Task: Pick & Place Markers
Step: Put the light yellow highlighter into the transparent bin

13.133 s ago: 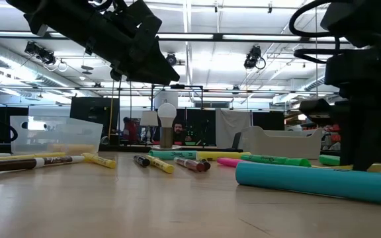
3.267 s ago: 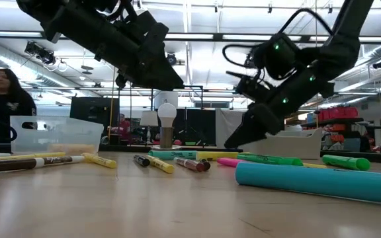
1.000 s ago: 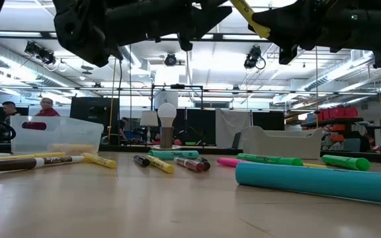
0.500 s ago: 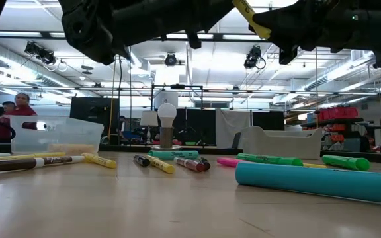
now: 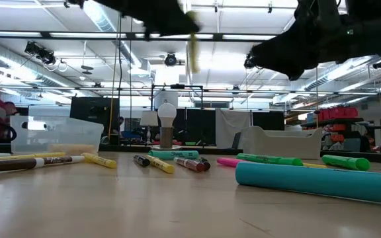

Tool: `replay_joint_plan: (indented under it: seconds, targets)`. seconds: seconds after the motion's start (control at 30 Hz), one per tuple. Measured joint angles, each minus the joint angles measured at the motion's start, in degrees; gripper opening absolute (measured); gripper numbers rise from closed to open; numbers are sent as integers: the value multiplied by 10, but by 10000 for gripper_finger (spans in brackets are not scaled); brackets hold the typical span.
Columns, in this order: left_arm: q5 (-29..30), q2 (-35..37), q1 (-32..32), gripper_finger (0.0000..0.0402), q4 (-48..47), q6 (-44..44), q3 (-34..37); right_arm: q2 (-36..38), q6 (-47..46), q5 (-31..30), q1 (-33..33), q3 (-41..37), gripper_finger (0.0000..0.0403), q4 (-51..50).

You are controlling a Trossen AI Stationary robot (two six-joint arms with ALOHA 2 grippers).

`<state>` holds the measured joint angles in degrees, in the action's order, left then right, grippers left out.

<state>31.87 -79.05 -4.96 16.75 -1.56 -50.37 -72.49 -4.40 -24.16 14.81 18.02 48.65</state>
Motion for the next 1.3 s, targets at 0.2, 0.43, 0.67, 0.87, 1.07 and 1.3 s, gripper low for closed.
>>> replay_joint_plan:
  seconds: [0.2, 0.43, 0.67, 0.87, 1.07, 1.3]
  targets:
    - [68, 170, 104, 74, -350, -168, 0, 0, -11, 0, 0, 0, 190, -5]
    - [-45, 272, 307, 74, -578, -259, 0, 0, -11, 0, 0, 0, 174, -3]
    - [-143, 232, 482, 74, -674, -230, 0, 0, -11, 1, -5, 0, 163, 1]
    - [-223, 154, 561, 79, -688, -203, 0, 0, -11, 1, -5, 0, 162, 1]
    - [-227, 66, 585, 80, -689, -197, 0, 0, -11, 2, -5, 0, 162, 1]
    - [-225, 2, 588, 88, -688, -197, 1, 0, -11, 2, -5, 0, 162, 0]
